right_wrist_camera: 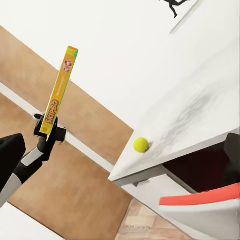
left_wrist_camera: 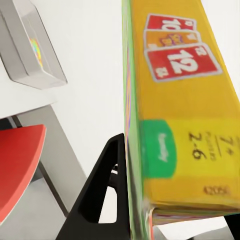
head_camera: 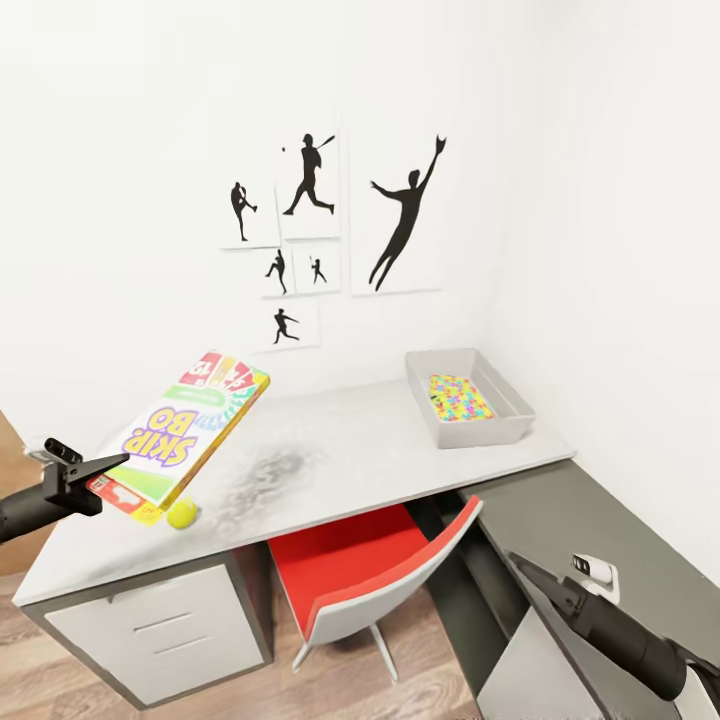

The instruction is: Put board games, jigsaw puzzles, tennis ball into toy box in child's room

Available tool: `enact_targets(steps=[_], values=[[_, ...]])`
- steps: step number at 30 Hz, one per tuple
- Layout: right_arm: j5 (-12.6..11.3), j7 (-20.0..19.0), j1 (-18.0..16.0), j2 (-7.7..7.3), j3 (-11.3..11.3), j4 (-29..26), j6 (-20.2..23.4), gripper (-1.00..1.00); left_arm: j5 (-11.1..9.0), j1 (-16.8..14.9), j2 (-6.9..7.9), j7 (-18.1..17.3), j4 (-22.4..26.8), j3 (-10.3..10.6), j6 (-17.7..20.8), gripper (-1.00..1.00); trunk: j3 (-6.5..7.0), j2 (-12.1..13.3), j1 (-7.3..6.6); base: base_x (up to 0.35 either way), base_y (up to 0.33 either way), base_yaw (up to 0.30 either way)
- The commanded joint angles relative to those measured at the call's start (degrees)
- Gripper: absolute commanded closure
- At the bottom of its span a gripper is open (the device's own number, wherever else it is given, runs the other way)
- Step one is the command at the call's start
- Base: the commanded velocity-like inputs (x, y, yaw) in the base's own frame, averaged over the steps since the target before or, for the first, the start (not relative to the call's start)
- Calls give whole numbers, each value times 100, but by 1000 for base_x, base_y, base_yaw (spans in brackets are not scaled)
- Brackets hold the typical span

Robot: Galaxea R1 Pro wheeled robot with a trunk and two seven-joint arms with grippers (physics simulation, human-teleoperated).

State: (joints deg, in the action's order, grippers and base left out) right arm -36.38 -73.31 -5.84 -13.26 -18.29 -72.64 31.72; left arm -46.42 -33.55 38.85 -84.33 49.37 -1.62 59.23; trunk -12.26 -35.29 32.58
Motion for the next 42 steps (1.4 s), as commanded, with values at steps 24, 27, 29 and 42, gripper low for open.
enact_targets(steps=[24,27,29,42], values=[[-35,-32,-5,-17,-92,-29,61,-100,-28,-2,-223,74,10,-6,21,100,559,956,-526,0,0,-230],[-31,-156,-5,-18,-263,-22,62,-100,-18,-2,-264,106,11,-10,16,100,630,1077,-592,0,0,-230],[-31,-285,-5,-18,-383,-8,62,-100,-13,-2,-291,119,11,-12,12,100,678,1157,-636,0,0,-230],[-43,-438,-5,-44,-802,13,88,-100,-51,-10,-539,427,3,-55,-111,100,789,1237,-680,0,0,-230]])
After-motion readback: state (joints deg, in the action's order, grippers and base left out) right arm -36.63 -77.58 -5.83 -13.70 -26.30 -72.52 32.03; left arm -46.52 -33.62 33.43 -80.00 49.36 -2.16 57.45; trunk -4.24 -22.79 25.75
